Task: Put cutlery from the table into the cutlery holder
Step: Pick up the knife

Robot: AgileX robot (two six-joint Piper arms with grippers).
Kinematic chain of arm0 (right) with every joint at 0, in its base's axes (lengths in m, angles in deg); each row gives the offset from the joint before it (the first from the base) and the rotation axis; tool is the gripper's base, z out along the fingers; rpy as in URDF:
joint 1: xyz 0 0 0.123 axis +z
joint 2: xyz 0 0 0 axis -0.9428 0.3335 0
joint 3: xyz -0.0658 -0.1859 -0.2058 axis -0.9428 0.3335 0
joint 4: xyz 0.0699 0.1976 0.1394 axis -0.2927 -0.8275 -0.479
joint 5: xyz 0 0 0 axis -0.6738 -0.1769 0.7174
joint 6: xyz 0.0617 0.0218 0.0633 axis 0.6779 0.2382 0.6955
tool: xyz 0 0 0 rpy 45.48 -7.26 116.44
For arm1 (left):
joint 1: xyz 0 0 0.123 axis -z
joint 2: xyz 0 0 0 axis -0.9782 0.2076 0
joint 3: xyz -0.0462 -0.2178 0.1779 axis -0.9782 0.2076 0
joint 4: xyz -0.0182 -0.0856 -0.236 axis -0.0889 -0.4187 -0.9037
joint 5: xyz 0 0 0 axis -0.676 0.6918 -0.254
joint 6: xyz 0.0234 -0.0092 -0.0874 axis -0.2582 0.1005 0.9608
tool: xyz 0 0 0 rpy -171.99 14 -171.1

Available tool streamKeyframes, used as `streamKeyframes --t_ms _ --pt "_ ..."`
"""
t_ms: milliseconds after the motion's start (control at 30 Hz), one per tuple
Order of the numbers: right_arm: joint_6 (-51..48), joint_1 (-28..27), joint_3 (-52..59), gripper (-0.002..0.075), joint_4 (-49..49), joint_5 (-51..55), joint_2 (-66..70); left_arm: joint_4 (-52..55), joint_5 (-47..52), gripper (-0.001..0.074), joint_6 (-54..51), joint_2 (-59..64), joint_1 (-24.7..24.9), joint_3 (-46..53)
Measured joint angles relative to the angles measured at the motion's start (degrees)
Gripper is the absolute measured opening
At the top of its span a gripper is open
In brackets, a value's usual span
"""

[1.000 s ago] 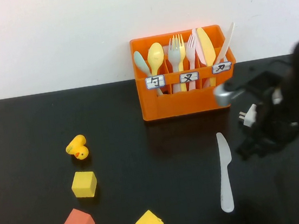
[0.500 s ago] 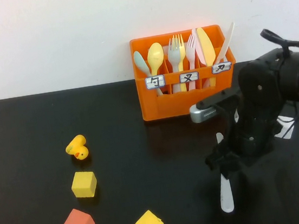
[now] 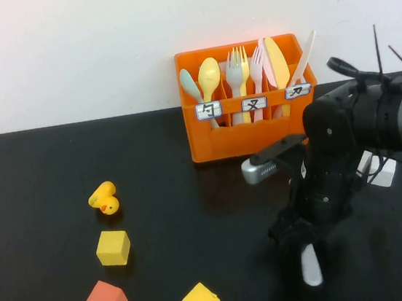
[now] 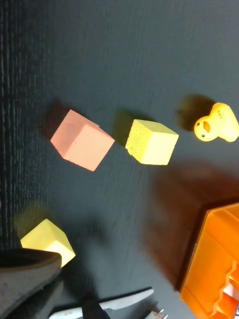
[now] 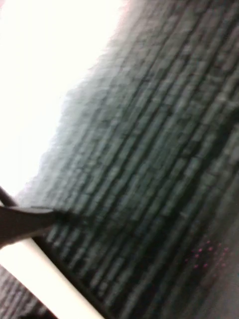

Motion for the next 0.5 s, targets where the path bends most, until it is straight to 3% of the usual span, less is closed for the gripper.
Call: streamKeyframes --t_ms 133,433,500 --pt "-1.3 0.66 0.0 0.0365 3.28 3.22 0.09 -0.08 -0.04 0.0 0.0 0.0 0.0 0.0" --pt "-5.14 0.64 0.0 0.0159 6.32 4.1 0.09 -0.12 -0.37 0.0 0.0 0.0 0.0 0.0" --pt "-6.6 0.64 0.0 0.0161 6.03 3.82 0.09 0.25 -0.55 0.0 0.0 0.0 0.0 0.0"
